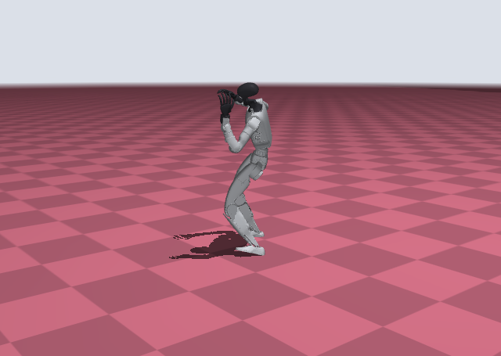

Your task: Dance

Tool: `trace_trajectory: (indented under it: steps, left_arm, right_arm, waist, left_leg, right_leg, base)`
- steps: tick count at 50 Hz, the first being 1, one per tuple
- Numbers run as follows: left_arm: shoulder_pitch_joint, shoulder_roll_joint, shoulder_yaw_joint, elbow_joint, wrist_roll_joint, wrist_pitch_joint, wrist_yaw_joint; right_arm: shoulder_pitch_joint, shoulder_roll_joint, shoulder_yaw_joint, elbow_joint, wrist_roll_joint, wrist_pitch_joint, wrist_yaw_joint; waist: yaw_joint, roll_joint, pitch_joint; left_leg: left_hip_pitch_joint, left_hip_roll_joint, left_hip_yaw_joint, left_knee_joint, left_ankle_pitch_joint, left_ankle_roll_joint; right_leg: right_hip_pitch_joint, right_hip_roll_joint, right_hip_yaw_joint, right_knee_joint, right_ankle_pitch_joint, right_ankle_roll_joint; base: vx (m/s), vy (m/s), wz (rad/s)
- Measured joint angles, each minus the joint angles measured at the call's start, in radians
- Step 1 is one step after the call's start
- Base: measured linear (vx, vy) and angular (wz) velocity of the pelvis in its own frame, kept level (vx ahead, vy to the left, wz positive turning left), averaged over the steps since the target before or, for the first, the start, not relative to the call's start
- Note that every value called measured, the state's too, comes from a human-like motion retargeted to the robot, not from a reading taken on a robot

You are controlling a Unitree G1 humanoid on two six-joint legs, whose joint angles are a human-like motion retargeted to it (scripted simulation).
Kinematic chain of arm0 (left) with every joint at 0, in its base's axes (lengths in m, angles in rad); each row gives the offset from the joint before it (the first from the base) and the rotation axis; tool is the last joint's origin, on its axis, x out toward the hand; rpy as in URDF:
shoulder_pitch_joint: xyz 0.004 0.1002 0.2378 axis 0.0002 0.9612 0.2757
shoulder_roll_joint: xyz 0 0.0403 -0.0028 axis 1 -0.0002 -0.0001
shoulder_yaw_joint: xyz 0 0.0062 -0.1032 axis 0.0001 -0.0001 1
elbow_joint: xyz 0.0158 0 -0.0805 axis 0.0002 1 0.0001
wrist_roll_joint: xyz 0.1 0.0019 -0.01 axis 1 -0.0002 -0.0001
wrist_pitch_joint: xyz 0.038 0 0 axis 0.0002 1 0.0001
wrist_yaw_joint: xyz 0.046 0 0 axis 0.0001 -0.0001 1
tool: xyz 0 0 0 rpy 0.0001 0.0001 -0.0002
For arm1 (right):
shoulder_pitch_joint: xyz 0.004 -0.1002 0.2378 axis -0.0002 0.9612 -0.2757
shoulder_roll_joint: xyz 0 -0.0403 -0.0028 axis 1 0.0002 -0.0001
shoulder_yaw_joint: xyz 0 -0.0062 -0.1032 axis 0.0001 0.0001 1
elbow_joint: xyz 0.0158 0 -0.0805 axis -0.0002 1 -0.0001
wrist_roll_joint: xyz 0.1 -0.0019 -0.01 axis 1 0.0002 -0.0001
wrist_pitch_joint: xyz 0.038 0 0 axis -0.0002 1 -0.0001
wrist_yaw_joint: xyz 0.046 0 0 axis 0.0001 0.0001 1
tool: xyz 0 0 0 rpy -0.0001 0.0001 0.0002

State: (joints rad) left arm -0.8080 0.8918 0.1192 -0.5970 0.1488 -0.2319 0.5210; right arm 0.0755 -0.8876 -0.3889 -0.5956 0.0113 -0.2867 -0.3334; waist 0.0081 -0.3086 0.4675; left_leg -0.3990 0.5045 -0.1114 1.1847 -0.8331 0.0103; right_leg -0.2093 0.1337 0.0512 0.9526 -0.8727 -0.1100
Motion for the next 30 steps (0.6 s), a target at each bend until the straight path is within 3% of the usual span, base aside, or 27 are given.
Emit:
trace_trajectory:
  steps: [5,11,16,24,30]
  left_arm:
    - [0.046,0.278,-0.071,-0.006,0.103,-0.016,-0.11]
    - [-0.003,0.477,-0.177,-0.013,0.136,-0.043,-0.163]
    - [0.024,0.519,-0.195,0.0,0.128,-0.062,-0.204]
    - [0.171,0.486,-0.083,0.033,0.122,-0.086,-0.2]
    - [0.165,0.464,-0.044,0.051,0.137,-0.096,-0.184]
  right_arm:
    - [0.036,-0.181,-0.031,-0.083,-0.036,-0.032,0.075]
    - [-0.122,-0.323,0.057,-0.134,-0.008,-0.069,0.119]
    - [-0.247,-0.333,0.143,-0.127,-0.041,-0.092,0.127]
    - [-0.275,-0.382,0.151,-0.157,-0.145,-0.109,0.099]
    - [-0.329,-0.454,0.156,-0.196,-0.165,-0.111,0.101]
  waist:
    - [0.024,0.062,0.009]
    - [0.046,0.191,-0.007]
    - [0.02,0.246,-0.038]
    - [-0.051,0.29,-0.094]
    - [-0.09,0.31,-0.093]
  left_leg:
    - [-0.021,-0.178,-0.012,-0.07,-0.035,0.023]
    - [-0.019,-0.23,0.024,-0.145,0.002,0.019]
    - [0.033,-0.285,0.066,-0.273,0.053,0.018]
    - [0.086,-0.378,0.091,-0.467,0.133,0.009]
    - [0.118,-0.411,0.104,-0.49,0.114,0.008]
  right_leg:
    - [0.015,-0.102,-0.026,-0.171,0.067,0.016]
    - [0.026,-0.064,-0.078,-0.357,0.166,0.016]
    - [0.011,-0.047,-0.09,-0.47,0.253,0.029]
    - [-0.128,-0.096,-0.034,-0.621,0.375,0.067]
    - [-0.242,-0.141,0.02,-0.511,0.417,0.115]
  base:
    - [-0.02,0.55,0.67]
    - [0.08,0.45,0.4]
    - [0.15,0.26,0.46]
    - [0.15,0.1,0.46]
    - [0.18,-0.04,0.31]
